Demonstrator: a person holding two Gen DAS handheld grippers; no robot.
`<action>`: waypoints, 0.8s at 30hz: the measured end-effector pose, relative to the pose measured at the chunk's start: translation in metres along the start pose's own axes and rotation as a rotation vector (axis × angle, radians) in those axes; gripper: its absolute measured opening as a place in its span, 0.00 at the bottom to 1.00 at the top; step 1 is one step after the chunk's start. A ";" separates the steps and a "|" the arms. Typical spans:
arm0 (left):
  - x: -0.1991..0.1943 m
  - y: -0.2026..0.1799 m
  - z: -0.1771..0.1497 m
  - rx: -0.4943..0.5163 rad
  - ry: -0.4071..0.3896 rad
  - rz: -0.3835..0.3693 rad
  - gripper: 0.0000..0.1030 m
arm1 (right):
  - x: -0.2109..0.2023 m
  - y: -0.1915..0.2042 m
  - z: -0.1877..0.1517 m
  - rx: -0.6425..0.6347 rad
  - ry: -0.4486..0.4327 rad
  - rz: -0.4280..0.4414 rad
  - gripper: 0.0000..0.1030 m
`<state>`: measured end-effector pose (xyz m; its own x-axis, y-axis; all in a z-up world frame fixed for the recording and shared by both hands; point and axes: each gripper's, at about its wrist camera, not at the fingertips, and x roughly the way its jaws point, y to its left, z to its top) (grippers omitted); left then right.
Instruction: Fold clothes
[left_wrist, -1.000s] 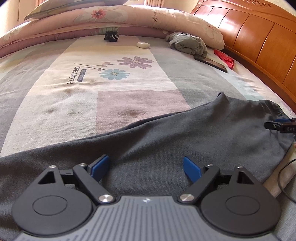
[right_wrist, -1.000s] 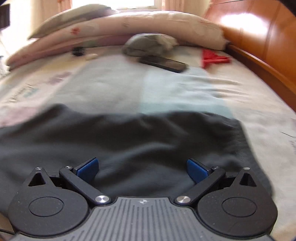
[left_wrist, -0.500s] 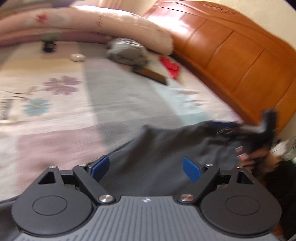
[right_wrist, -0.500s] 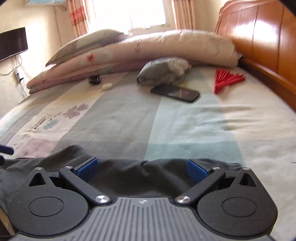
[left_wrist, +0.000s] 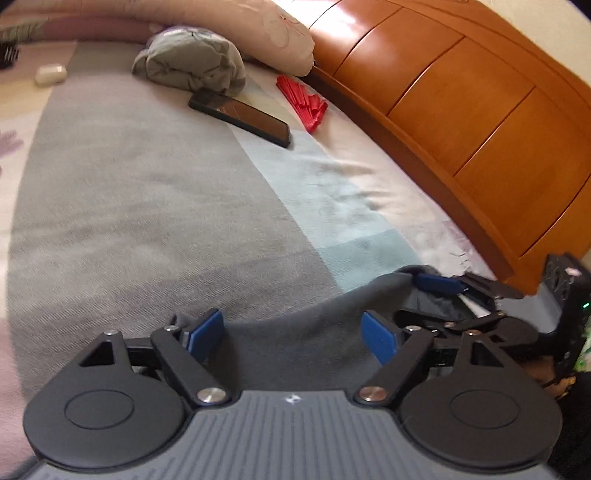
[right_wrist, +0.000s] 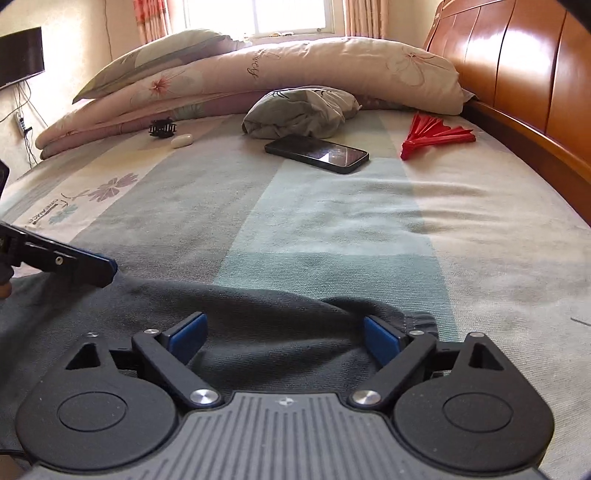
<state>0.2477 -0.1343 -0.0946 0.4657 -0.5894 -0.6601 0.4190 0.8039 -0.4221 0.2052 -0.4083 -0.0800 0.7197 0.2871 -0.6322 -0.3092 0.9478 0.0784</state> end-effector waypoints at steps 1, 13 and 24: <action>-0.005 -0.002 0.000 0.009 0.006 0.013 0.80 | -0.006 0.003 0.001 -0.004 -0.002 -0.010 0.93; -0.081 -0.051 -0.053 0.286 -0.020 0.154 0.81 | -0.061 0.052 -0.078 -0.091 0.043 -0.047 1.00; -0.102 -0.059 -0.096 0.368 0.035 0.227 0.81 | -0.093 0.063 -0.065 -0.049 -0.076 -0.092 1.00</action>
<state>0.1006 -0.1132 -0.0620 0.5542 -0.3924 -0.7341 0.5620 0.8269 -0.0178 0.0785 -0.3847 -0.0664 0.7911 0.2108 -0.5742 -0.2684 0.9632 -0.0163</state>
